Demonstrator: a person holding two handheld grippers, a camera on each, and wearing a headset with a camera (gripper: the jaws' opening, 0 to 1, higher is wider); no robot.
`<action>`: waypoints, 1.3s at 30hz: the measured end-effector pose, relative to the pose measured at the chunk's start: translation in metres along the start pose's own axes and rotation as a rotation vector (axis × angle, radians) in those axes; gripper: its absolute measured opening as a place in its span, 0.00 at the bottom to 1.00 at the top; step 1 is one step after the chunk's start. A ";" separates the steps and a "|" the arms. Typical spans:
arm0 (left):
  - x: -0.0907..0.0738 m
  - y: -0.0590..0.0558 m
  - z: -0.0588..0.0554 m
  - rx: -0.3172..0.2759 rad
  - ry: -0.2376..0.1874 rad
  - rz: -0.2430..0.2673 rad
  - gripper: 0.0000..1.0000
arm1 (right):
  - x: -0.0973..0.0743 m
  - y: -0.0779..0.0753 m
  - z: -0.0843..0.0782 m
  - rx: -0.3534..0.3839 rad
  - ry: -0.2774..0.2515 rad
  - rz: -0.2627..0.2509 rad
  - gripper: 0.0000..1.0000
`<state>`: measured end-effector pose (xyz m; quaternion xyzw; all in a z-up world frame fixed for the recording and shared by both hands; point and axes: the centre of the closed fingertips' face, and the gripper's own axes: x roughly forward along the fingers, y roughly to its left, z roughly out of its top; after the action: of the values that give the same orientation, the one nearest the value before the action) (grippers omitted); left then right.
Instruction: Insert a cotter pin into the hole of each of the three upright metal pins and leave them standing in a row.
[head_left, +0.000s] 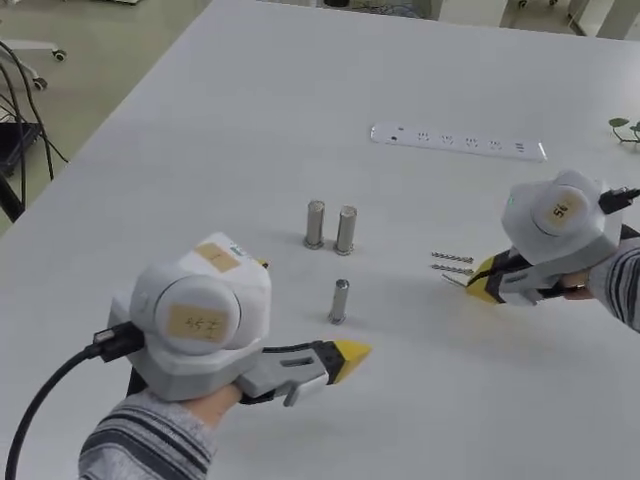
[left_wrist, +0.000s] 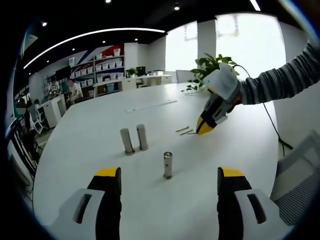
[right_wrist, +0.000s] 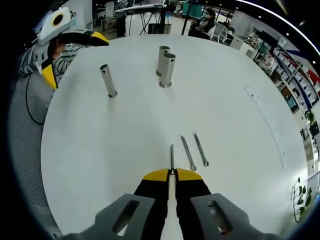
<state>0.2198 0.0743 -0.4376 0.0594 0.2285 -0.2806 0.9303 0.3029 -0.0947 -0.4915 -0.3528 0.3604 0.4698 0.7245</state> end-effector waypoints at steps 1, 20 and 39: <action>0.000 0.000 0.000 -0.001 -0.001 -0.003 0.76 | -0.002 0.001 0.001 -0.006 -0.007 -0.003 0.00; 0.003 -0.020 0.006 -0.029 -0.031 -0.087 0.58 | -0.034 0.063 0.040 -0.199 -0.147 -0.009 0.00; 0.004 -0.055 0.015 -0.297 -0.099 -0.318 0.26 | -0.045 0.112 0.068 -0.323 -0.253 0.000 0.00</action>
<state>0.1983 0.0234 -0.4253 -0.1290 0.2280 -0.3894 0.8830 0.1980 -0.0219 -0.4393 -0.4025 0.1867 0.5621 0.6980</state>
